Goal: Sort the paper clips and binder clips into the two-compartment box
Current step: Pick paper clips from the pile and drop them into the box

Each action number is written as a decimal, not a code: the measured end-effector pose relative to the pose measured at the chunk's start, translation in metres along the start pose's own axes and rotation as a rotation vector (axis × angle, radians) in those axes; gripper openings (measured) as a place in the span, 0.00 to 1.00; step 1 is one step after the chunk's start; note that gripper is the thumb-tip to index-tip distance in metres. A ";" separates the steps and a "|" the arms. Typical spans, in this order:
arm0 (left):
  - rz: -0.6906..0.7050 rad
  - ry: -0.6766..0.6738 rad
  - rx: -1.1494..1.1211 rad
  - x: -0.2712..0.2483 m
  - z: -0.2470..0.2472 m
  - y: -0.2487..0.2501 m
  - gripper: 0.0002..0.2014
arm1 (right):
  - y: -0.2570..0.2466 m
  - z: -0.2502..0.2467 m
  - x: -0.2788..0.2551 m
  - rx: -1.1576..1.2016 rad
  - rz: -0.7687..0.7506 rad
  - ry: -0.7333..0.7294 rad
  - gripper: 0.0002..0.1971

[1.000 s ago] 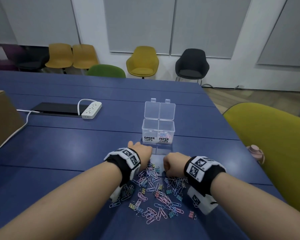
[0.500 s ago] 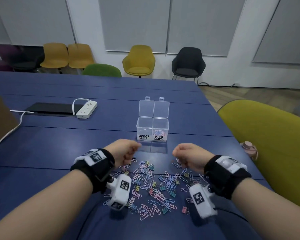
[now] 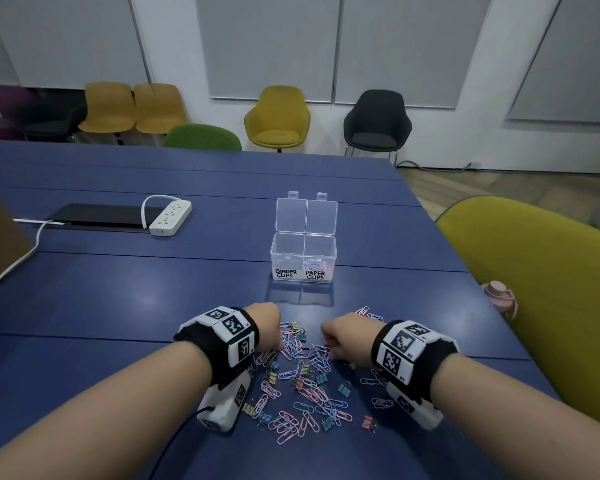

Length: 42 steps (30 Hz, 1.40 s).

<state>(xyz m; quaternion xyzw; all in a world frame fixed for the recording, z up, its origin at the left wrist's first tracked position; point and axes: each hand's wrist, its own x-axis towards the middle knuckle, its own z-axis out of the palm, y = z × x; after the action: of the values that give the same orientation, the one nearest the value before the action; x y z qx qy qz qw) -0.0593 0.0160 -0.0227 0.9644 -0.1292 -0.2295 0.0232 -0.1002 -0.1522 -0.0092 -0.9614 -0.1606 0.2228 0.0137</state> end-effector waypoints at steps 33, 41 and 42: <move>0.211 0.044 -0.138 -0.016 -0.018 0.000 0.13 | 0.077 -0.018 0.021 0.108 0.184 0.115 0.18; 0.252 0.045 -0.040 -0.006 -0.007 0.003 0.08 | 0.062 -0.010 0.026 0.062 0.105 0.108 0.06; 0.257 0.040 -0.029 -0.006 -0.007 0.003 0.08 | 0.060 -0.009 0.026 0.062 0.100 0.096 0.08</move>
<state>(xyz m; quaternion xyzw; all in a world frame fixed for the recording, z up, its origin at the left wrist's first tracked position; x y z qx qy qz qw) -0.0618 0.0147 -0.0136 0.9440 -0.2477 -0.2070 0.0690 -0.0562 -0.2008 -0.0183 -0.9770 -0.1043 0.1819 0.0398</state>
